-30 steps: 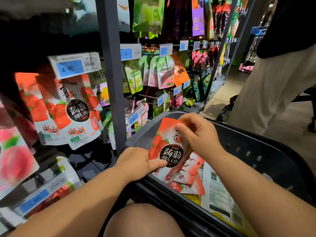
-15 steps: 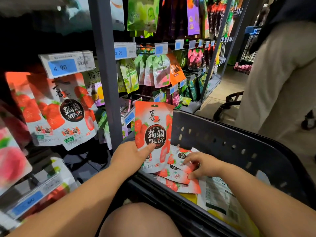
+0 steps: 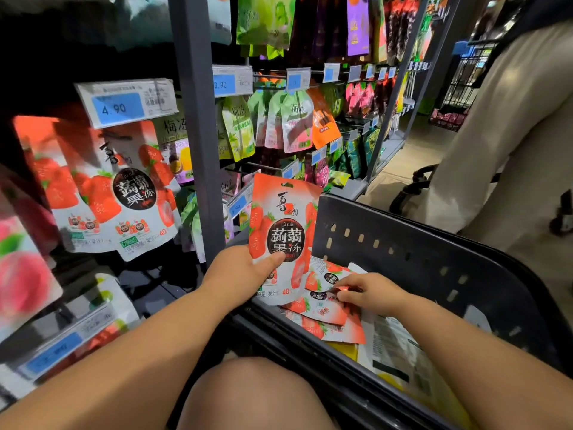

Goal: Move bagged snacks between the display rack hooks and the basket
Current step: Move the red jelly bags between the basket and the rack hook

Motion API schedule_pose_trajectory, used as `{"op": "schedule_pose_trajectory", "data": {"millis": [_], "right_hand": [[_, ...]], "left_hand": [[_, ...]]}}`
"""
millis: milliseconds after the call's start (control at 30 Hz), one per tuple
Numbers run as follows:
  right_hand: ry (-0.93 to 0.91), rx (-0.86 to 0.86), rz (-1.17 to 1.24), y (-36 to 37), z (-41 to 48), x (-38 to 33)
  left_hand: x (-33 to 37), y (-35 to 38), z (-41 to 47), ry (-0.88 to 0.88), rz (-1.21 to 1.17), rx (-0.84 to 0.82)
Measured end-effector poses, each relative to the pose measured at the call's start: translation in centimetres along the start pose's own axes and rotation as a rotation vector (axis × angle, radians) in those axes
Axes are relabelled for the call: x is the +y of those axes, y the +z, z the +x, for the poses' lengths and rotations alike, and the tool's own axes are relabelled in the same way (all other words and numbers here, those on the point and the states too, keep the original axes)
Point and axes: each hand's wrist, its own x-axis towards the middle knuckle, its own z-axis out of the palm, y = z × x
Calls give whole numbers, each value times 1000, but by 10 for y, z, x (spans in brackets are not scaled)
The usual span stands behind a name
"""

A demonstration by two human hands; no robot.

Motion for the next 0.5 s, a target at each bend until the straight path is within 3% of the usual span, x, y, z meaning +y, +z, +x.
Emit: {"op": "schedule_pose_trajectory", "data": {"millis": [233, 333, 500], "right_hand": [[5, 90, -38, 3, 3, 0], [20, 196, 25, -3, 4, -5], [-123, 405, 195, -24, -2, -22]], "left_hand": [[1, 0, -2, 3, -4, -5], [1, -1, -1, -4, -10, -1], [-2, 1, 1, -26, -16, 31]]}}
